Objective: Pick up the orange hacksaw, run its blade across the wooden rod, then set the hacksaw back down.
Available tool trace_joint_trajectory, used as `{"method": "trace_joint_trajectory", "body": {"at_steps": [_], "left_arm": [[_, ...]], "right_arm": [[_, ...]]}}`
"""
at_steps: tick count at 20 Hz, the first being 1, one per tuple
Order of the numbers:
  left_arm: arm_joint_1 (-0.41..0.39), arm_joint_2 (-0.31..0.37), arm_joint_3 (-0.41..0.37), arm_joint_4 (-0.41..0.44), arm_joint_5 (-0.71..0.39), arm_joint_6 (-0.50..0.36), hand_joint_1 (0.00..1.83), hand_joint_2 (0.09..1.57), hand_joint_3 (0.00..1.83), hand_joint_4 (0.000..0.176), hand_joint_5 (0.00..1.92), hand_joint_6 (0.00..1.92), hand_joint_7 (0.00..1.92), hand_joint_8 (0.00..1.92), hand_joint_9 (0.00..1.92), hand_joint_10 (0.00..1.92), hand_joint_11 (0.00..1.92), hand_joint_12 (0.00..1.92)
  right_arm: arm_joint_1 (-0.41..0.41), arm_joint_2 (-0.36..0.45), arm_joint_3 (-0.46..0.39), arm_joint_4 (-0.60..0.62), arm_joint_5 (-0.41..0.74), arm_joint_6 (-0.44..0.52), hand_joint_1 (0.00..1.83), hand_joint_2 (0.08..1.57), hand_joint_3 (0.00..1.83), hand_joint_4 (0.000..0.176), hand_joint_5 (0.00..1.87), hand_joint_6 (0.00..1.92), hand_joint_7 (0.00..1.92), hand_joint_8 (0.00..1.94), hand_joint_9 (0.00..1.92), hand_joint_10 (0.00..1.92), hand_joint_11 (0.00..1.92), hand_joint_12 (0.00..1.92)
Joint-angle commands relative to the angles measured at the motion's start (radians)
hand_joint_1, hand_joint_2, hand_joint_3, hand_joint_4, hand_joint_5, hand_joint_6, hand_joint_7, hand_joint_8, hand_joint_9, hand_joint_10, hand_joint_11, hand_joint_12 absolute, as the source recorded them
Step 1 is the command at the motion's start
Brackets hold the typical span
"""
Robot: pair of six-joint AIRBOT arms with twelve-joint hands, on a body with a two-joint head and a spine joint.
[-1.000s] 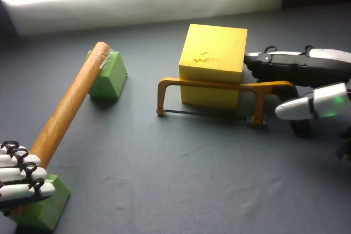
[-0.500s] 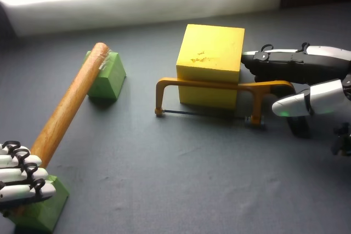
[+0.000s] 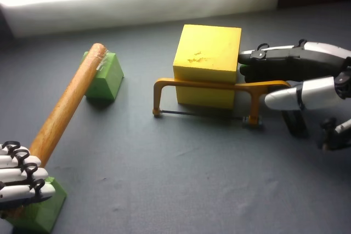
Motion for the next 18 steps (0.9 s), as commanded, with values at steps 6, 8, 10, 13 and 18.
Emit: {"method": "trace_joint_trajectory", "body": {"at_steps": [6, 8, 10, 13, 18], "left_arm": [[-0.010, 0.002, -0.002, -0.017, -0.009, 0.002, 0.00, 1.18, 0.00, 0.000, 0.03, 0.00, 0.01, 0.00, 0.00, 0.00, 0.00, 0.01], [-0.012, 0.001, -0.001, -0.017, -0.009, 0.002, 0.00, 1.18, 0.00, 0.000, 0.03, 0.00, 0.00, 0.00, 0.00, 0.00, 0.00, 0.01], [-0.016, 0.001, -0.001, -0.017, -0.009, 0.002, 0.00, 1.18, 0.00, 0.000, 0.03, 0.00, 0.01, 0.00, 0.00, 0.00, 0.01, 0.02], [-0.021, 0.001, 0.000, -0.017, -0.009, 0.002, 0.00, 1.18, 0.00, 0.000, 0.04, 0.00, 0.02, 0.01, 0.00, 0.00, 0.01, 0.02], [-0.022, 0.001, 0.003, -0.017, -0.009, 0.002, 0.00, 1.19, 0.00, 0.000, 0.02, 0.00, 0.00, 0.00, 0.00, 0.00, 0.00, 0.02]], "right_arm": [[0.005, -0.002, -0.035, 0.019, 0.116, -0.026, 1.38, 1.14, 0.00, 0.000, 0.80, 0.96, 0.94, 1.05, 0.98, 1.30, 0.83, 1.41], [0.009, 0.000, -0.035, 0.019, 0.124, -0.042, 1.27, 1.12, 0.00, 0.000, 0.91, 0.92, 1.07, 1.04, 1.11, 0.93, 0.97, 1.40], [0.014, 0.004, -0.037, 0.019, 0.131, -0.058, 1.27, 1.11, 0.01, 0.000, 0.94, 0.88, 1.06, 1.03, 1.07, 1.02, 0.98, 1.38], [0.018, 0.011, -0.037, 0.022, 0.158, -0.073, 1.25, 1.12, 0.00, 0.000, 0.94, 0.90, 1.05, 1.08, 1.12, 0.89, 0.97, 1.40], [0.015, 0.071, -0.093, 0.079, 0.204, -0.162, 1.25, 1.14, 0.00, 0.000, 0.89, 0.97, 1.02, 1.14, 1.06, 0.97, 0.91, 1.46]]}}
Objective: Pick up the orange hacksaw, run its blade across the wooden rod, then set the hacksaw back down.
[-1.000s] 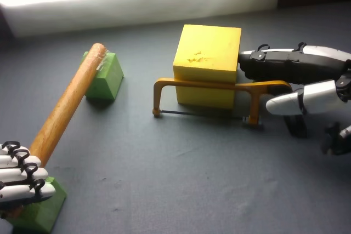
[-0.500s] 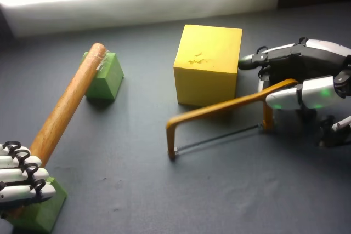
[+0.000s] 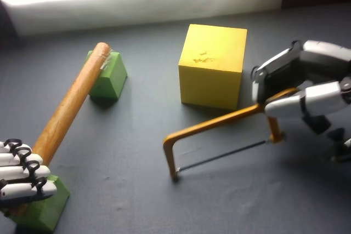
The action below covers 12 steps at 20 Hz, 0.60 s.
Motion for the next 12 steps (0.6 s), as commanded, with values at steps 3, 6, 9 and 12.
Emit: {"method": "trace_joint_trajectory", "body": {"at_steps": [3, 6, 9, 12], "left_arm": [[-0.011, 0.002, 0.004, -0.016, -0.014, 0.002, 0.00, 1.19, 0.00, 0.000, 0.02, 0.00, 0.00, 0.00, 0.00, 0.00, 0.00, 0.00], [-0.014, 0.001, 0.007, -0.016, -0.014, 0.002, 0.00, 1.19, 0.00, 0.000, 0.02, 0.00, 0.00, 0.00, 0.00, 0.00, 0.00, 0.00], [-0.016, -0.001, 0.008, -0.016, -0.014, 0.002, 0.00, 1.18, 0.00, 0.000, 0.02, 0.00, 0.00, 0.00, 0.00, 0.00, 0.00, 0.00], [-0.020, -0.004, 0.008, -0.016, -0.013, 0.002, 0.00, 1.19, 0.00, 0.000, 0.02, 0.01, 0.00, 0.00, 0.00, 0.00, 0.00, 0.00]], "right_arm": [[0.015, 0.060, -0.084, 0.195, 0.146, -0.136, 1.26, 1.12, 0.00, 0.000, 0.91, 0.93, 1.06, 1.07, 1.11, 0.93, 0.95, 1.44], [0.030, 0.108, -0.140, 0.251, 0.197, -0.201, 1.28, 1.12, 0.01, 0.000, 0.90, 0.92, 1.03, 1.10, 1.04, 1.07, 0.96, 1.44], [0.060, 0.142, -0.178, 0.298, 0.231, -0.287, 1.26, 1.12, 0.00, 0.000, 0.91, 0.93, 1.04, 1.11, 1.10, 0.97, 0.97, 1.41], [0.130, 0.159, -0.189, 0.327, 0.213, -0.415, 1.26, 1.13, 0.00, 0.000, 0.91, 0.91, 1.04, 1.12, 1.09, 0.98, 0.96, 1.42]]}}
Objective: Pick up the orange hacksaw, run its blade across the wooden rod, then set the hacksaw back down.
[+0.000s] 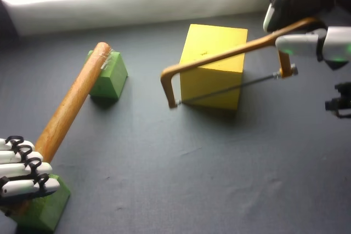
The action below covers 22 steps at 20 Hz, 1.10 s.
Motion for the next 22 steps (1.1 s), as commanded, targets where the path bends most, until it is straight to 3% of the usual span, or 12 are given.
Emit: {"method": "trace_joint_trajectory", "body": {"at_steps": [1, 5, 7, 9, 11, 14, 15, 16, 17, 18, 20, 22], "left_arm": [[-0.010, 0.001, 0.004, -0.016, -0.017, 0.002, 0.00, 1.19, 0.00, 0.000, 0.02, 0.01, 0.00, 0.00, 0.00, 0.00, 0.00, 0.00], [-0.011, -0.001, 0.004, -0.016, -0.012, 0.002, 0.00, 1.18, 0.00, 0.000, 0.02, 0.00, 0.00, 0.00, 0.00, 0.00, 0.00, 0.00], [-0.011, 0.000, 0.005, -0.016, -0.012, 0.002, 0.00, 1.18, 0.00, 0.000, 0.03, 0.01, 0.01, 0.00, 0.00, 0.00, 0.01, 0.01], [-0.011, 0.000, 0.007, -0.016, -0.012, 0.002, 0.00, 1.18, 0.00, 0.000, 0.03, 0.00, 0.01, 0.00, 0.00, 0.00, 0.00, 0.00], [-0.011, -0.001, 0.007, -0.016, -0.011, 0.001, 0.00, 1.18, 0.00, 0.000, 0.04, 0.01, 0.02, 0.01, 0.00, 0.00, 0.01, 0.01], [-0.011, -0.001, 0.006, -0.016, -0.008, 0.001, 0.00, 1.18, 0.00, 0.000, 0.03, 0.00, 0.01, 0.00, 0.00, 0.00, 0.01, 0.00], [-0.012, -0.001, 0.006, -0.016, -0.008, 0.001, 0.00, 1.18, 0.00, 0.000, 0.04, 0.01, 0.02, 0.01, 0.00, 0.00, 0.02, 0.01], [-0.012, -0.001, 0.006, -0.016, -0.008, 0.001, 0.00, 1.18, 0.00, 0.000, 0.05, 0.01, 0.02, 0.01, 0.00, 0.00, 0.02, 0.01], [-0.012, -0.001, 0.005, -0.016, -0.008, 0.001, 0.00, 1.18, 0.00, 0.000, 0.05, 0.01, 0.03, 0.01, 0.00, 0.00, 0.03, 0.01], [-0.012, -0.001, 0.005, -0.016, -0.008, 0.001, 0.00, 1.18, 0.00, 0.000, 0.05, 0.01, 0.02, 0.01, 0.00, 0.00, 0.02, 0.01], [-0.013, -0.001, 0.004, -0.016, -0.008, 0.001, 0.00, 1.17, 0.00, 0.000, 0.05, 0.00, 0.03, 0.01, 0.00, 0.00, 0.03, 0.01], [-0.013, -0.001, 0.004, -0.016, -0.008, 0.001, 0.00, 1.17, 0.00, 0.000, 0.04, 0.00, 0.03, 0.00, 0.00, 0.00, 0.01, 0.01]], "right_arm": [[0.031, 0.008, -0.001, 0.045, 0.098, -0.013, 1.26, 1.13, 0.00, 0.000, 0.91, 0.91, 1.04, 1.12, 1.09, 0.98, 0.96, 1.42], [0.103, -0.014, -0.001, 0.095, 0.072, -0.141, 1.26, 1.13, 0.00, 0.000, 0.92, 0.91, 1.04, 1.13, 1.08, 1.01, 0.96, 1.42], [0.123, -0.041, -0.001, 0.156, 0.095, -0.200, 1.25, 1.15, 0.00, 0.000, 0.89, 0.96, 0.98, 1.22, 1.02, 1.11, 0.92, 1.47], [0.141, -0.071, -0.001, 0.215, 0.127, -0.258, 1.38, 1.12, 0.00, 0.000, 0.92, 0.82, 0.98, 1.06, 0.97, 1.31, 0.90, 1.49], [0.149, -0.105, -0.001, 0.274, 0.177, -0.313, 1.24, 1.15, 0.00, 0.000, 0.86, 1.00, 0.98, 1.20, 0.99, 1.15, 0.90, 1.49], [0.158, -0.166, 0.000, 0.355, 0.236, -0.351, 1.24, 1.14, 0.00, 0.000, 0.89, 0.96, 0.99, 1.19, 1.00, 1.12, 0.88, 1.51], [0.159, -0.183, 0.001, 0.370, 0.252, -0.359, 1.24, 1.14, 0.00, 0.000, 0.90, 0.95, 0.99, 1.18, 0.98, 1.13, 0.87, 1.52], [0.161, -0.198, 0.002, 0.381, 0.265, -0.365, 1.35, 1.12, 0.00, 0.000, 0.90, 0.89, 0.99, 1.06, 0.97, 1.27, 0.86, 1.49], [0.161, -0.215, 0.003, 0.395, 0.287, -0.377, 1.26, 1.13, 0.01, 0.000, 0.89, 0.97, 1.00, 1.14, 0.97, 1.16, 0.87, 1.48], [0.159, -0.225, 0.003, 0.403, 0.302, -0.381, 1.36, 1.12, 0.00, 0.000, 0.90, 0.88, 0.99, 1.05, 0.96, 1.30, 0.85, 1.51], [0.159, -0.247, 0.003, 0.423, 0.333, -0.407, 1.38, 1.12, 0.00, 0.000, 0.89, 0.89, 0.99, 1.03, 0.95, 1.33, 0.85, 1.51], [0.158, -0.270, 0.003, 0.457, 0.358, -0.422, 1.24, 1.16, 0.00, 0.000, 0.86, 1.01, 0.97, 1.21, 0.96, 1.16, 0.86, 1.49]]}}
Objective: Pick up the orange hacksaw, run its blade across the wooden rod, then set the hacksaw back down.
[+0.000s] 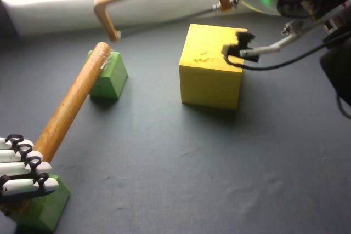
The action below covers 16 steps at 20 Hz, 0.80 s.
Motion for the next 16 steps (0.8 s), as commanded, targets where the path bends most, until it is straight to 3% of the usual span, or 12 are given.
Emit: {"method": "trace_joint_trajectory", "body": {"at_steps": [1, 2, 3, 5, 7, 8, 9, 13, 14, 16], "left_arm": [[-0.010, -0.001, 0.003, -0.016, -0.012, 0.001, 0.00, 1.18, 0.00, 0.000, 0.03, 0.00, 0.02, 0.00, 0.00, 0.00, 0.01, 0.01], [-0.010, -0.001, 0.003, -0.016, -0.012, 0.001, 0.00, 1.17, 0.00, 0.000, 0.03, 0.00, 0.02, 0.00, 0.00, 0.00, 0.00, 0.01], [-0.010, -0.001, 0.003, -0.016, -0.012, 0.001, 0.00, 1.17, 0.00, 0.000, 0.02, 0.00, 0.02, 0.00, 0.00, 0.00, 0.00, 0.01], [-0.010, -0.001, 0.003, -0.016, -0.012, 0.001, 0.00, 1.18, 0.00, 0.000, 0.03, 0.00, 0.01, 0.00, 0.00, 0.00, 0.00, 0.01], [-0.011, -0.002, 0.001, -0.016, -0.012, 0.001, 0.00, 1.18, 0.00, 0.000, 0.03, 0.00, 0.01, 0.00, 0.00, 0.00, 0.00, 0.01], [-0.011, -0.002, 0.001, -0.016, -0.012, 0.001, 0.00, 1.18, 0.00, 0.000, 0.04, 0.01, 0.02, 0.00, 0.00, 0.00, 0.01, 0.01], [-0.011, -0.001, 0.000, -0.016, -0.012, 0.001, 0.00, 1.18, 0.00, 0.000, 0.04, 0.01, 0.02, 0.00, 0.00, 0.00, 0.01, 0.01], [-0.014, -0.003, 0.000, -0.016, -0.011, 0.001, 0.00, 1.18, 0.00, 0.000, 0.03, 0.00, 0.00, 0.00, 0.00, 0.00, 0.00, 0.01], [-0.014, -0.003, 0.000, -0.016, -0.011, 0.001, 0.00, 1.18, 0.00, 0.000, 0.03, 0.00, 0.00, 0.00, 0.00, 0.00, 0.01, 0.01], [-0.014, -0.003, 0.000, -0.016, -0.011, 0.001, 0.00, 1.18, 0.00, 0.000, 0.03, 0.00, 0.01, 0.00, 0.00, 0.00, 0.01, 0.01]], "right_arm": [[0.012, -0.004, 0.002, -0.010, 0.141, 0.012, 1.24, 1.15, 0.00, 0.000, 0.86, 1.01, 0.98, 1.20, 0.99, 1.12, 0.88, 1.47], [0.007, -0.024, 0.002, 0.005, 0.145, 0.011, 1.35, 1.13, 0.00, 0.000, 0.88, 0.90, 0.98, 1.09, 0.96, 1.29, 0.87, 1.47], [0.003, -0.036, 0.002, 0.013, 0.153, 0.002, 1.37, 1.13, 0.00, 0.000, 0.88, 0.88, 0.98, 1.07, 0.95, 1.33, 0.87, 1.47], [-0.004, -0.061, 0.002, 0.025, 0.167, -0.004, 1.38, 1.12, 0.00, 0.000, 0.91, 0.84, 0.98, 1.05, 0.96, 1.32, 0.88, 1.44], [-0.009, -0.083, 0.002, 0.032, 0.176, -0.008, 1.24, 1.15, 0.00, 0.000, 0.87, 1.00, 0.99, 1.18, 0.98, 1.13, 0.87, 1.46], [-0.012, -0.094, 0.001, 0.038, 0.177, -0.007, 1.36, 1.12, 0.00, 0.000, 0.92, 0.84, 1.00, 1.04, 0.97, 1.28, 0.88, 1.47], [-0.015, -0.105, 0.001, 0.041, 0.177, -0.008, 1.38, 1.11, 0.00, 0.000, 0.93, 0.81, 1.02, 0.99, 0.98, 1.29, 0.89, 1.47], [-0.031, -0.137, 0.001, 0.057, 0.192, -0.016, 1.38, 1.11, 0.00, 0.000, 0.92, 0.85, 1.01, 0.99, 0.98, 1.28, 0.90, 1.40], [-0.035, -0.146, 0.001, 0.065, 0.201, -0.023, 1.37, 1.15, 0.00, 0.000, 0.83, 0.98, 0.94, 1.09, 0.90, 1.36, 0.86, 1.44], [-0.047, -0.167, 0.001, 0.083, 0.218, -0.034, 1.38, 1.13, 0.00, 0.000, 0.88, 0.89, 0.96, 1.09, 0.94, 1.34, 0.86, 1.44]]}}
